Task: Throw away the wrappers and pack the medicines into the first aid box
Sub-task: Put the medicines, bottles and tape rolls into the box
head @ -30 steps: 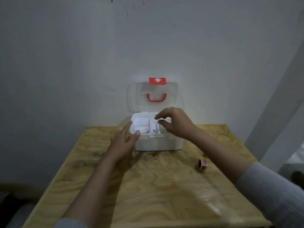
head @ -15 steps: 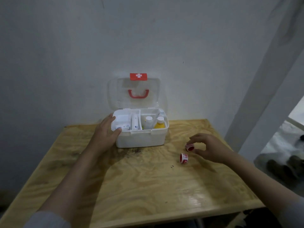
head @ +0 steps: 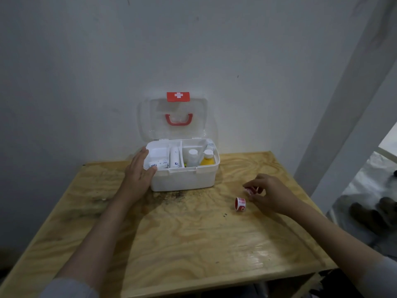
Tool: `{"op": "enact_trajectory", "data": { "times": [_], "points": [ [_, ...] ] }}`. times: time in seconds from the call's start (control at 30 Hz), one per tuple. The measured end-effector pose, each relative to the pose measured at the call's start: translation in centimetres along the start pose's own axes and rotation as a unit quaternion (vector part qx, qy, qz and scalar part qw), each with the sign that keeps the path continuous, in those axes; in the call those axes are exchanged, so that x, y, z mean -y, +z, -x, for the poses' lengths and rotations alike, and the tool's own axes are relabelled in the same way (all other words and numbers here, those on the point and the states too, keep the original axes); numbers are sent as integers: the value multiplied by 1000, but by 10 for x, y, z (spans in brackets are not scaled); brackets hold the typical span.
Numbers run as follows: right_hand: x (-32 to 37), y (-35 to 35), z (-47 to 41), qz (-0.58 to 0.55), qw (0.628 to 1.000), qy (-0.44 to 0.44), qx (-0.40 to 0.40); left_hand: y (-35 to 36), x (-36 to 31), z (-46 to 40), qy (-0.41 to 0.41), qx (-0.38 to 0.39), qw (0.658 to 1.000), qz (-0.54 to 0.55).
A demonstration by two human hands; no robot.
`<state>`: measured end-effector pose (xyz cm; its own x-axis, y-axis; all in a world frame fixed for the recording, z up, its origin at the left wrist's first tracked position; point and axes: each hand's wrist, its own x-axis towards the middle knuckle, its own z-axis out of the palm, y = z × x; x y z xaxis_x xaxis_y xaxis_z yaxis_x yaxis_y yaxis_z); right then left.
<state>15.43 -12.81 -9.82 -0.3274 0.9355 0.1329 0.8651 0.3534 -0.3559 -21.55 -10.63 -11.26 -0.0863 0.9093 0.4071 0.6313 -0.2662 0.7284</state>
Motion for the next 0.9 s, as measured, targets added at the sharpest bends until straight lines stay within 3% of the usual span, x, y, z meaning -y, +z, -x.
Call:
{"op": "enact_trajectory", "data": {
  "times": [0.23,0.57,0.9],
  "points": [
    [5,-5,11,35,997,-21,66,1,-1,0,6,-7,1000,7],
    [6,-2,14,25,999,-22,24,2,2,0,8,-11,1000,-2],
    [12,-6,14,9,999,-34,32,1,3,0,6,1,1000,14]
  ]
}}
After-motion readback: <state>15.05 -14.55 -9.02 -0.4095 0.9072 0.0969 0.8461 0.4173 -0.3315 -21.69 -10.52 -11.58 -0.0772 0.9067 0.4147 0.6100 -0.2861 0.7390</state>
